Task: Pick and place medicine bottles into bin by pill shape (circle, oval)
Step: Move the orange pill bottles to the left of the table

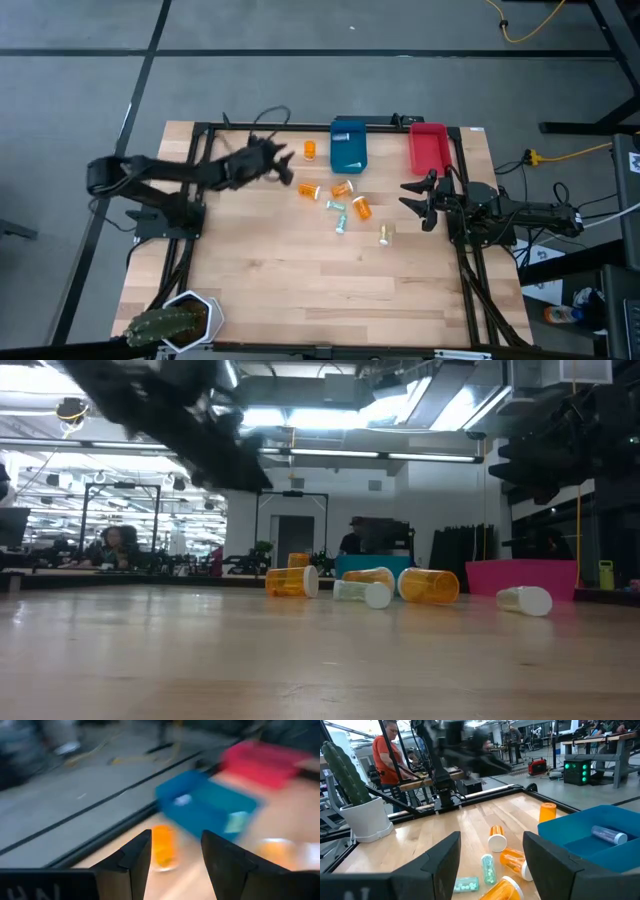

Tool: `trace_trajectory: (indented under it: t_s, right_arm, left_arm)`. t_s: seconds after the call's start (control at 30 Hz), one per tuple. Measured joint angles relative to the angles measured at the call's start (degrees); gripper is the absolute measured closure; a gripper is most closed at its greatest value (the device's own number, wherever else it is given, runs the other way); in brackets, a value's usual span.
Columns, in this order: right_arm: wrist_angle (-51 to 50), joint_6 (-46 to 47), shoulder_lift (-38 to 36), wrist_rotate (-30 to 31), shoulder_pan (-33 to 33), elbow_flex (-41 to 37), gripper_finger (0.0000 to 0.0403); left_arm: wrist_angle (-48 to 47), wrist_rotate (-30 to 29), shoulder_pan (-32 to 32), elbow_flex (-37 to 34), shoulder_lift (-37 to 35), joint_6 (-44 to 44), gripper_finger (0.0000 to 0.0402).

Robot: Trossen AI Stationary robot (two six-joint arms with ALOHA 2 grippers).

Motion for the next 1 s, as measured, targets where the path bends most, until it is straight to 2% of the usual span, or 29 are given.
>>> trace_trajectory:
  t_s: [0.07, 0.23, 0.37, 0.57, 0.73, 0.8, 0.9, 1.0]
  right_arm:
    - [0.0, 0.1, 0.0, 0.0, 0.0, 0.0, 0.0186]
    - [-0.3, 0.0, 0.0, 0.0, 0.0, 0.0, 0.0186]
    - [-0.3, -0.3, 0.0, 0.0, 0.0, 0.0, 0.0186]
    - [-0.3, -0.5, 0.0, 0.0, 0.0, 0.0, 0.0186]
    - [-0.3, -0.5, 0.0, 0.0, 0.0, 0.0, 0.0186]
    - [-0.4, -0.5, 0.0, -0.2, 0.0, 0.0, 0.0186]
    - [-0.6, -0.5, 0.0, -1.4, 0.0, 0.0, 0.0186]
    - [-0.6, -0.5, 0.0, -1.9, 0.0, 0.0, 0.0186]
  left_arm:
    - [-3.2, 2.2, 5.1, 3.5, 4.1, -0.1, 0.0237]
    - [-6.2, 16.0, 14.9, 11.9, 15.1, -0.1, 0.0237]
    - [-7.3, 17.4, 18.2, 18.2, 23.3, 0.0, 0.0237]
    - [-14.2, 14.6, 18.4, 26.8, 31.9, 2.8, 0.0237]
    - [-15.0, 20.3, 18.5, 29.8, 34.6, 8.1, 0.0237]
    - [-16.8, 20.7, 18.4, 29.9, 34.6, 9.9, 0.0237]
    - [-22.1, 23.9, 18.2, 29.8, 34.7, 10.6, 0.0237]
    - [-23.4, 27.9, 17.0, 29.8, 34.7, 10.8, 0.0237]
